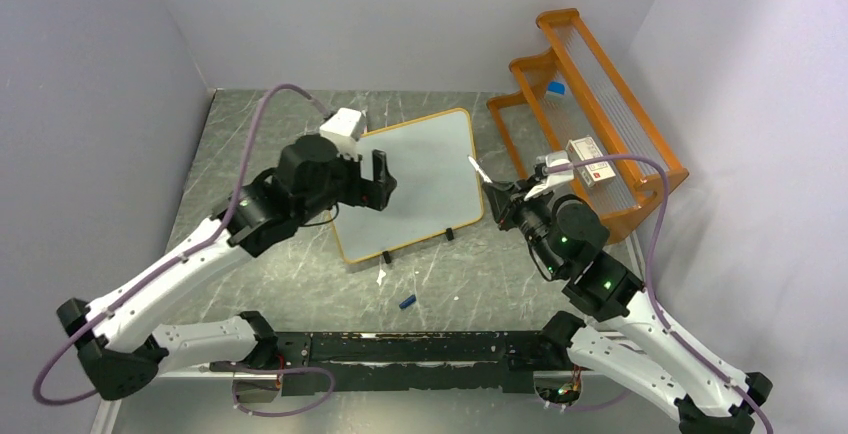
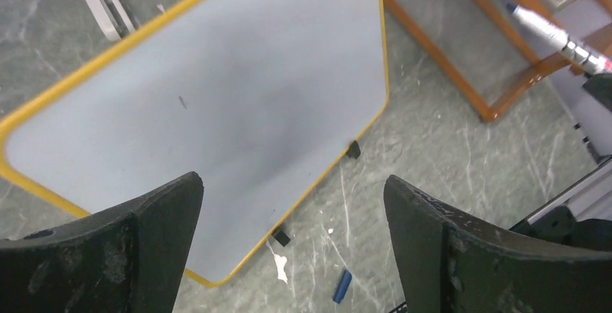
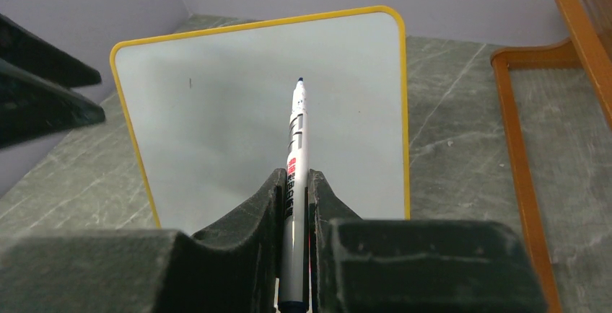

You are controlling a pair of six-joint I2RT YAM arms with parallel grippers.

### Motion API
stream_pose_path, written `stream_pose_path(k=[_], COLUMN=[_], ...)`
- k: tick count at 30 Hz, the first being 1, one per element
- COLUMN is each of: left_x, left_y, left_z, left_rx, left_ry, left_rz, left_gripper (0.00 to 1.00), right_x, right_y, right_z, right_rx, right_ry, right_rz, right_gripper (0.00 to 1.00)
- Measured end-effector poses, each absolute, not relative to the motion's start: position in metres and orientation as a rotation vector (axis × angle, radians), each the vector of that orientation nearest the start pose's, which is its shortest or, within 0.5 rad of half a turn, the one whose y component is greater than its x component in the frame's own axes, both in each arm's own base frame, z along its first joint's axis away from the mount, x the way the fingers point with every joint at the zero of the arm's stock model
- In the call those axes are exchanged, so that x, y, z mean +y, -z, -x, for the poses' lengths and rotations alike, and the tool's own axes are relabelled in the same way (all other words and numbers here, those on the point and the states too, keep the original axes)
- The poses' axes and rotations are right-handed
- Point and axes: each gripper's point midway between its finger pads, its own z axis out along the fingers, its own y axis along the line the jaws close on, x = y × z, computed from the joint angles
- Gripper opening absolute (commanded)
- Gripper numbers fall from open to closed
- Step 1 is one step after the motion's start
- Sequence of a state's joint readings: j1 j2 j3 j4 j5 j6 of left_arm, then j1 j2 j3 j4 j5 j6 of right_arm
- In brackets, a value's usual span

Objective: Write a sentence on the whiteboard
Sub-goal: Hold the whiteboard on the whiteboard stand.

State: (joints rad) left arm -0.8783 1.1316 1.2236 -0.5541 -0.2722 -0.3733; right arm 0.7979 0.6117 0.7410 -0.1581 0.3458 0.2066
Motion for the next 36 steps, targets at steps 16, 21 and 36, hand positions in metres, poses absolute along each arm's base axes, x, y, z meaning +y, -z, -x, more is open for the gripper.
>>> stream_pose_path(k=[16,21,36], left_x=[-0.110,-0.080,-0.111], left_y=[-0.286,-0.263,-0.245], left_z=[-0.313,-0.328,-0.346], left_rx=[1.912,1.891,1.817], left_ry=[0.554,0.695,1.178], left_rz=[-0.016,0.056,-0.226], left_gripper=[0.97,0.92,0.72], right_x=[0.206,0.220,0.238], right_y=[-0.287,-0.276,-0.279], right_z=[-0.230,-0.227,-0.217], right_rx=[1.699,1.729,1.700], right_ry=[-0.584,-0.620,-0.694], right_rz=[0.418,0.482,0.557], right_gripper=[0.00,0.00,0.00])
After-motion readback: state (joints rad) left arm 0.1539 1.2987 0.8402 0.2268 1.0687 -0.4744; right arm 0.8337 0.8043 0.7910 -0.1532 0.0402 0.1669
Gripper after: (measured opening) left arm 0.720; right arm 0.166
